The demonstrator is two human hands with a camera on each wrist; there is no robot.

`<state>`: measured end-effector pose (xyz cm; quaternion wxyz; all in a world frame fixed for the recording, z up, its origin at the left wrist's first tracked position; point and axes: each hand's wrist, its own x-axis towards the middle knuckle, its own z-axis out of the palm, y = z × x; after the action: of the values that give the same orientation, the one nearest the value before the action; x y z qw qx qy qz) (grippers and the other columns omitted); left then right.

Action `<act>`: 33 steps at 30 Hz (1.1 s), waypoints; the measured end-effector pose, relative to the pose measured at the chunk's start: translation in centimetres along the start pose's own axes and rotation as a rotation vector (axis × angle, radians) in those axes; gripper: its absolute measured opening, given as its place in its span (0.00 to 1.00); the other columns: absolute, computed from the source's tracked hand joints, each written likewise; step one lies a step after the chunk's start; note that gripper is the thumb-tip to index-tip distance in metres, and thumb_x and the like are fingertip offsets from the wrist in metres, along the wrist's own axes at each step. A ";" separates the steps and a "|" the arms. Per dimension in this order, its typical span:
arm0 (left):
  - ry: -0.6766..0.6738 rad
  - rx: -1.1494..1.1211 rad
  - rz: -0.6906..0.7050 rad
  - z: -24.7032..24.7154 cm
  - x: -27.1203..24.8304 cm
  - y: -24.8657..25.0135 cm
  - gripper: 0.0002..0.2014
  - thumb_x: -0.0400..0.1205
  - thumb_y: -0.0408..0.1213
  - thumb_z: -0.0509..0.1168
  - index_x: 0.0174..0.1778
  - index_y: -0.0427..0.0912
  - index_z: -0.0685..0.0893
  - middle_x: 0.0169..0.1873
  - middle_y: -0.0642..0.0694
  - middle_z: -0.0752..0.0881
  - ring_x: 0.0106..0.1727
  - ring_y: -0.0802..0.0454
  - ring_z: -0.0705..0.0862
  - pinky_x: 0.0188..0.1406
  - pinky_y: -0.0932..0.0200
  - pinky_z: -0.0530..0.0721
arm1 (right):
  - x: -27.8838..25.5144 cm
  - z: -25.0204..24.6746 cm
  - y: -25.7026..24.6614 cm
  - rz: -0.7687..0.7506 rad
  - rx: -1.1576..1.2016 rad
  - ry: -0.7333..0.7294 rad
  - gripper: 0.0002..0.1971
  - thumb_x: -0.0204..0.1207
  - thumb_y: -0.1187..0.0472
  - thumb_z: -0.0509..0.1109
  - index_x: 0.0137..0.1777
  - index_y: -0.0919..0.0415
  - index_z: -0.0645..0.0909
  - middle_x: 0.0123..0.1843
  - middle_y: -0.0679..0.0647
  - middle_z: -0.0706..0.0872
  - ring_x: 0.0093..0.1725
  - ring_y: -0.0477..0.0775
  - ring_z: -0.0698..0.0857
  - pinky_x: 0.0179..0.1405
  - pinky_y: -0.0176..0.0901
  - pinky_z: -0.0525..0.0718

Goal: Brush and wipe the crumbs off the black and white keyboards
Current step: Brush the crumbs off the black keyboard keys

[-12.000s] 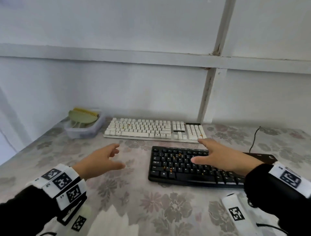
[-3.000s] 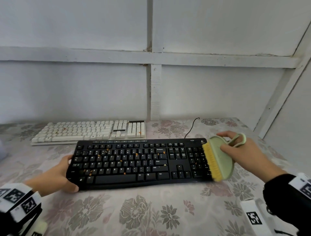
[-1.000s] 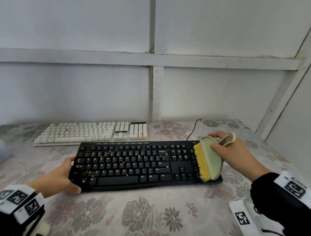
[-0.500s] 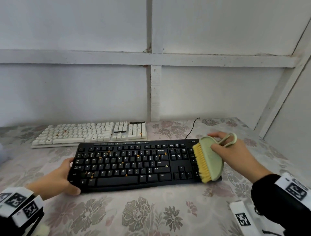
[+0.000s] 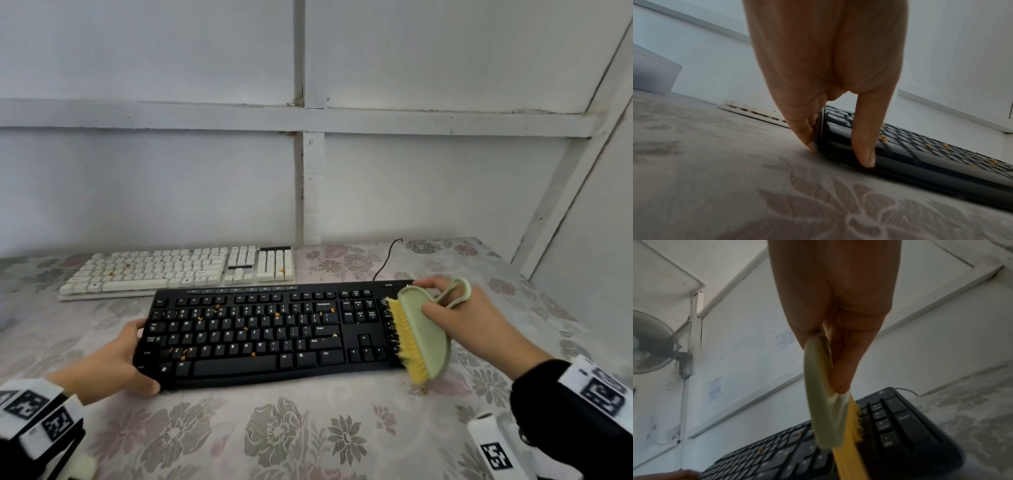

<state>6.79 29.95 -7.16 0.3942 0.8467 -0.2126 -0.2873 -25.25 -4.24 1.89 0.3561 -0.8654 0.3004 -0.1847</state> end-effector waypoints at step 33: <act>-0.018 0.017 0.013 0.1 -0.5 0.5 0.58 0.41 0.37 0.77 0.68 0.56 0.56 0.56 0.44 0.81 0.60 0.44 0.80 0.63 0.41 0.79 | 0.6 0.3 -1.6 -0.025 -0.065 -0.112 0.10 0.76 0.65 0.66 0.51 0.50 0.84 0.46 0.48 0.87 0.42 0.44 0.84 0.35 0.32 0.81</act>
<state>6.26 29.90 -6.65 0.3868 0.8461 -0.2239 -0.2904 -23.97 -3.56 2.94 0.3416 -0.8891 0.2753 -0.1306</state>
